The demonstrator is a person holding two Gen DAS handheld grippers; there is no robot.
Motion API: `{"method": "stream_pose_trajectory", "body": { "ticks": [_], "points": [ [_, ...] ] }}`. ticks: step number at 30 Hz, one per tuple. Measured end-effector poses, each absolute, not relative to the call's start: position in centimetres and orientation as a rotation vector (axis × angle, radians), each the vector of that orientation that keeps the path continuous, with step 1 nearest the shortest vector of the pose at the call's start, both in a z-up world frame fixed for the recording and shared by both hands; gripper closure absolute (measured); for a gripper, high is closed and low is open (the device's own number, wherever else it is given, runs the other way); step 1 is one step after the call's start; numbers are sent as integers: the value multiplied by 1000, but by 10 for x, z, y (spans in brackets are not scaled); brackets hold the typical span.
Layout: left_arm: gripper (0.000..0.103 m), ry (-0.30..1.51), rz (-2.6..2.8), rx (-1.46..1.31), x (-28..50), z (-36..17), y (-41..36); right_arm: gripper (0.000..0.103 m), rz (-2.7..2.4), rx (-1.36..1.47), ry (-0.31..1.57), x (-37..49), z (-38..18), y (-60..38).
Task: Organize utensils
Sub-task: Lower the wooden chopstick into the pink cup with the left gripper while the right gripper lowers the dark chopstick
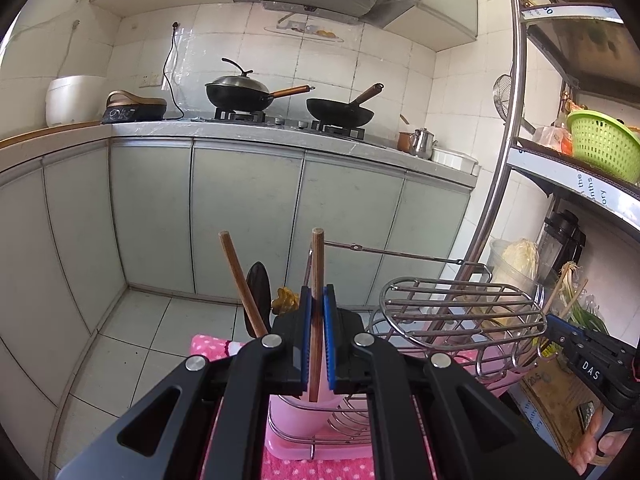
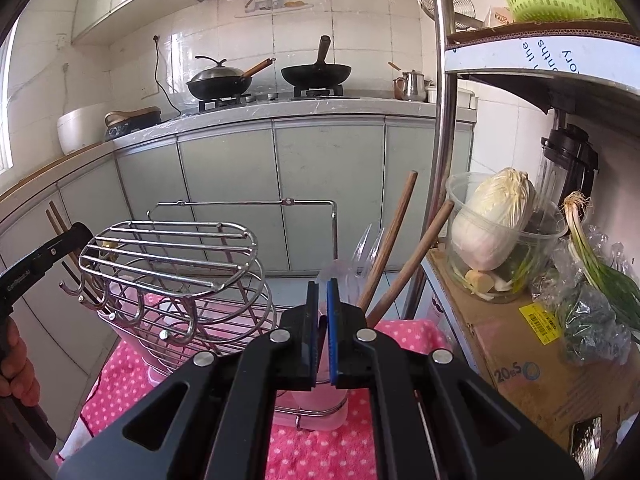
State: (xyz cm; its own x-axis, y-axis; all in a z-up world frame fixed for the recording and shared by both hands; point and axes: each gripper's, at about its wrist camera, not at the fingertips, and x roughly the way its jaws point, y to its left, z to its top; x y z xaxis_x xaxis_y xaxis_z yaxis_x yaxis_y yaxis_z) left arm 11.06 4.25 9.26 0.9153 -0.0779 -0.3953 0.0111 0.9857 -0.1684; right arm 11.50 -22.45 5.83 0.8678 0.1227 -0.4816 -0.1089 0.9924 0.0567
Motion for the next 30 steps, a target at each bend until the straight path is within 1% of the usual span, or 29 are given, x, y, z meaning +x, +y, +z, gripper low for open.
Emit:
{"method": "stream_pose_trajectory", "body": {
  "ticks": [22, 30],
  "points": [
    [98, 411, -57, -160, 109, 92, 37, 99, 151, 66, 524, 115, 52, -229],
    [97, 442, -49, -165, 112, 85, 38, 99, 151, 67, 520, 115, 54, -227]
  ]
}}
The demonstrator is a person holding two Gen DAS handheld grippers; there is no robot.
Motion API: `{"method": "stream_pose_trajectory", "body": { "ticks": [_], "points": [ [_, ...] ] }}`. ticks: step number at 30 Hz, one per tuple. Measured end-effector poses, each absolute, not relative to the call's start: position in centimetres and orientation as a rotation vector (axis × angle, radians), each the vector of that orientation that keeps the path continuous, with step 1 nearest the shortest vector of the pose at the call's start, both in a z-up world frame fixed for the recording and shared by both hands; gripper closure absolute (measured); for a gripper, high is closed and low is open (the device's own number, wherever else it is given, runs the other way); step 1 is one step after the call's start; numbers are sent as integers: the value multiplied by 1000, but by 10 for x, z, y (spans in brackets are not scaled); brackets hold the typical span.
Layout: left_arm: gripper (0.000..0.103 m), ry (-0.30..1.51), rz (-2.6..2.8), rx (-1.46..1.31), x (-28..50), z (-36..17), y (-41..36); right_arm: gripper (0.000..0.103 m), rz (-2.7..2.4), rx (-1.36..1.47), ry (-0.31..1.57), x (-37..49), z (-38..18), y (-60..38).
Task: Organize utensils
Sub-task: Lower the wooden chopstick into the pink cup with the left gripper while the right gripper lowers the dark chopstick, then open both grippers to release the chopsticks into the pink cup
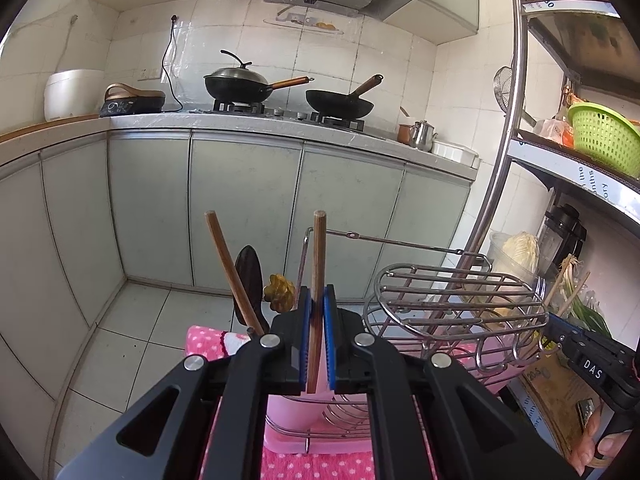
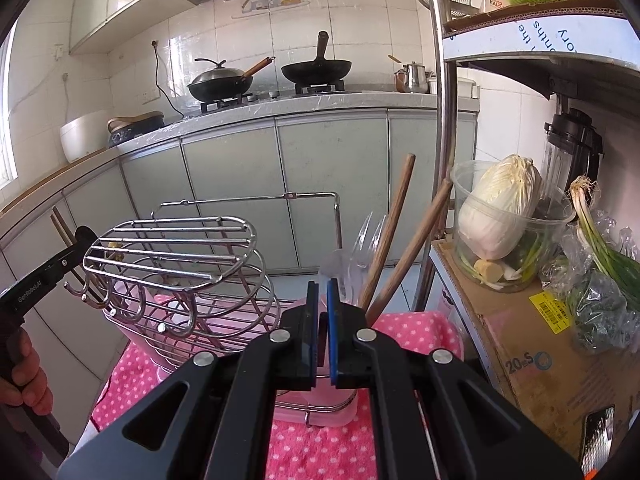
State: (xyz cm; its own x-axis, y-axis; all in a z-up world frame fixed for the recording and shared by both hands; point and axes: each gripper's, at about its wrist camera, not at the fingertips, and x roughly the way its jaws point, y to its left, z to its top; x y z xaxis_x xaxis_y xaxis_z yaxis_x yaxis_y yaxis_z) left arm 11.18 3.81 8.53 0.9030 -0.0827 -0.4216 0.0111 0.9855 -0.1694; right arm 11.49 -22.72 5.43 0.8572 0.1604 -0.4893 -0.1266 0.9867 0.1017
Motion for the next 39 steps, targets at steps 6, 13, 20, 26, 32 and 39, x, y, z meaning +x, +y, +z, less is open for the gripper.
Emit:
{"method": "stream_pose_trajectory", "body": {
  "ticks": [6, 13, 20, 26, 32, 39],
  "points": [
    [96, 453, -49, -178, 113, 85, 40, 98, 146, 65, 525, 115, 56, -227],
    [84, 457, -51, -200, 113, 85, 42, 98, 145, 70, 532, 116, 57, -227],
    [82, 455, -50, -201, 112, 87, 41, 98, 150, 73, 545, 117, 57, -226],
    [82, 453, -50, -201, 110, 90, 41, 96, 155, 63, 548, 114, 58, -222],
    [82, 446, -57, -200, 105, 93, 41, 73, 156, 62, 532, 110, 61, -220],
    [74, 439, -71, -192, 98, 100, 39, 72, 162, 54, 525, 103, 65, -217]
  ]
}}
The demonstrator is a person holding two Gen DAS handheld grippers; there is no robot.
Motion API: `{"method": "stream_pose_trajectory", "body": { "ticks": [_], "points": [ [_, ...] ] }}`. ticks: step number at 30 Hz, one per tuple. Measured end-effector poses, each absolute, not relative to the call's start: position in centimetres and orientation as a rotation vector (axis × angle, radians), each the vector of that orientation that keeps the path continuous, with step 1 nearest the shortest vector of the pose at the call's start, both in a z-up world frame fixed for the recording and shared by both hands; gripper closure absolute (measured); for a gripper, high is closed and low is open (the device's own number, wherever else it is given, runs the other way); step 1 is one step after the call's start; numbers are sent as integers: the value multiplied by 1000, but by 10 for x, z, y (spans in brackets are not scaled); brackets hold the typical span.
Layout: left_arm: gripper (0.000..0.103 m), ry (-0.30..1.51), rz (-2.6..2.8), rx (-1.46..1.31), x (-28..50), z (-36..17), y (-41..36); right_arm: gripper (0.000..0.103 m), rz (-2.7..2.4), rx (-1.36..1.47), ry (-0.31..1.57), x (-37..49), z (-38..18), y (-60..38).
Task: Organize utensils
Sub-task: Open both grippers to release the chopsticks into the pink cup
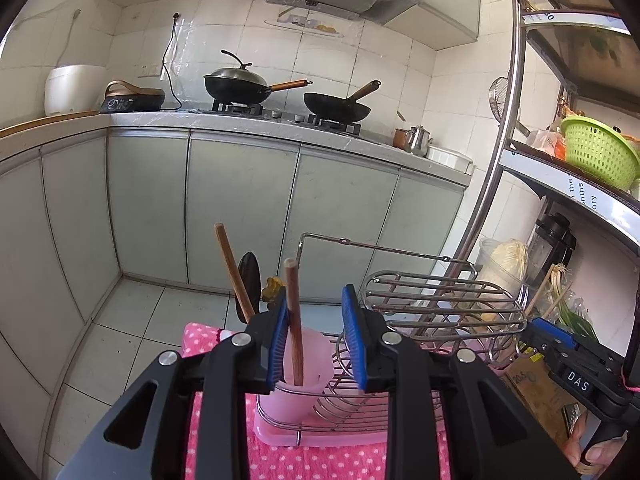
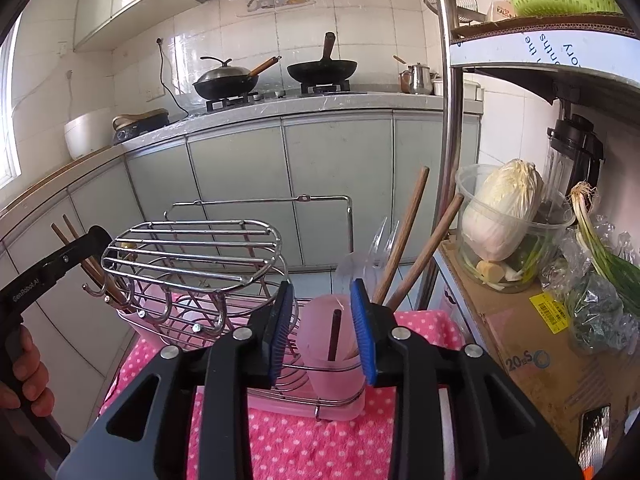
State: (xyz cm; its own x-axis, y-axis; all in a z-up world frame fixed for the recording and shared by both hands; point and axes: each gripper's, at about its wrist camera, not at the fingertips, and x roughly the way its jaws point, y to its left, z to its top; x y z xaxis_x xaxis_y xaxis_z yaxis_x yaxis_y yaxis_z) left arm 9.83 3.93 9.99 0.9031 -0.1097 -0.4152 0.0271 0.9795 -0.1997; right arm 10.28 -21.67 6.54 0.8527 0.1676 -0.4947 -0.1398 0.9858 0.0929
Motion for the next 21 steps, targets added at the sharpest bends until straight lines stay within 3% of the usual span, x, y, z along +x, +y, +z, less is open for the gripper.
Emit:
{"method": "stream_pose_trajectory", "body": {
  "ticks": [2, 21],
  "points": [
    [61, 434, -78, -189, 96, 102, 38, 72, 163, 50, 522, 100, 66, -215],
    [61, 381, -101, -180, 65, 124, 34, 72, 203, 50, 468, 65, 83, -207]
  ]
}}
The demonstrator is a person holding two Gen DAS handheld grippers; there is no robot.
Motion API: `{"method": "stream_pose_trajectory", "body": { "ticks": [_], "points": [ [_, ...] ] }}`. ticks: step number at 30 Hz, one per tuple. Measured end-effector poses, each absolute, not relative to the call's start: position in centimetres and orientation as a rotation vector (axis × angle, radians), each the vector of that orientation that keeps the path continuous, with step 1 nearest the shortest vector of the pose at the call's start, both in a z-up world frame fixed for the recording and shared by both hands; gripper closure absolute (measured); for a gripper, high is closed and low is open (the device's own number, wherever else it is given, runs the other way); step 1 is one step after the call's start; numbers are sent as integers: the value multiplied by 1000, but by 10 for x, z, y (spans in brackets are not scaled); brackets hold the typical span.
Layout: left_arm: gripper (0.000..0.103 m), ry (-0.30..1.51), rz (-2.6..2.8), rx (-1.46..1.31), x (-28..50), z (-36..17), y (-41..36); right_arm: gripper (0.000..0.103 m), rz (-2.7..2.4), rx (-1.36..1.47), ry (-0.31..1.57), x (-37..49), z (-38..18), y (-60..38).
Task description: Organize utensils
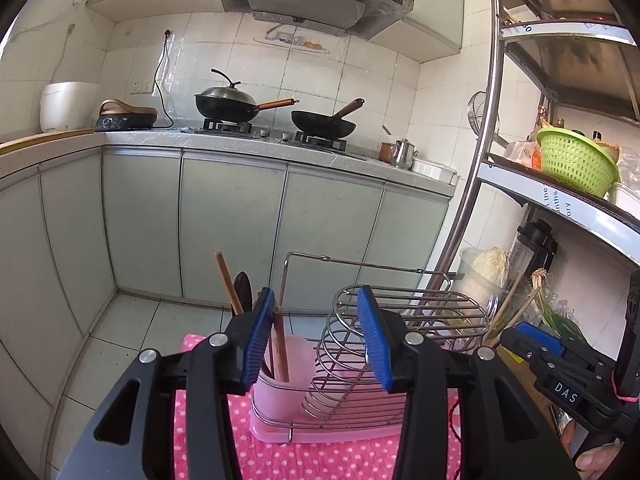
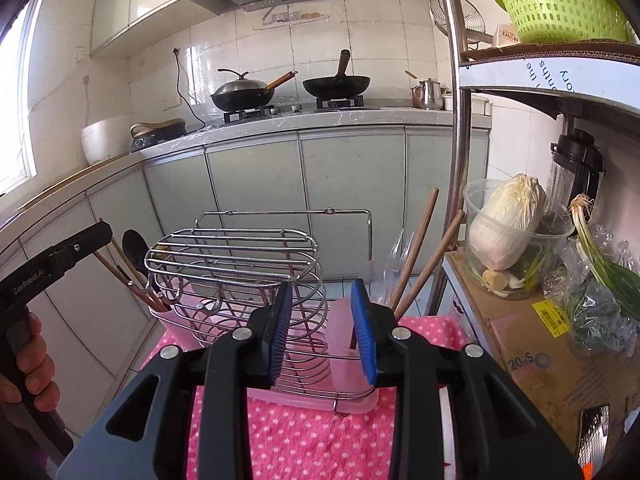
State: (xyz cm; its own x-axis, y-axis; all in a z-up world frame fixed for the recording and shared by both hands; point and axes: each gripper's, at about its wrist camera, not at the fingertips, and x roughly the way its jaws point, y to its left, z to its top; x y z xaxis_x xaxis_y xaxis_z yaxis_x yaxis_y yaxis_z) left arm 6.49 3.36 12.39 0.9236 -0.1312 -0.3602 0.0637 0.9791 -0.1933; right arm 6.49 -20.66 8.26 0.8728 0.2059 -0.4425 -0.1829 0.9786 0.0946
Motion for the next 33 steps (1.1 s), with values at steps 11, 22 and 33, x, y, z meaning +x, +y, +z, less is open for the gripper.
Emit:
{"method": "stream_pose_trajectory", "body": {
  "ticks": [11, 22, 33],
  "points": [
    [61, 385, -93, -180, 42, 127, 33, 52, 209, 37, 413, 31, 90, -197],
    [61, 444, -75, -175, 23, 112, 22, 43, 205, 26, 459, 9, 71, -187],
    [61, 504, -70, -150, 6, 87, 7, 40, 174, 46, 525, -6, 43, -186]
  ]
}}
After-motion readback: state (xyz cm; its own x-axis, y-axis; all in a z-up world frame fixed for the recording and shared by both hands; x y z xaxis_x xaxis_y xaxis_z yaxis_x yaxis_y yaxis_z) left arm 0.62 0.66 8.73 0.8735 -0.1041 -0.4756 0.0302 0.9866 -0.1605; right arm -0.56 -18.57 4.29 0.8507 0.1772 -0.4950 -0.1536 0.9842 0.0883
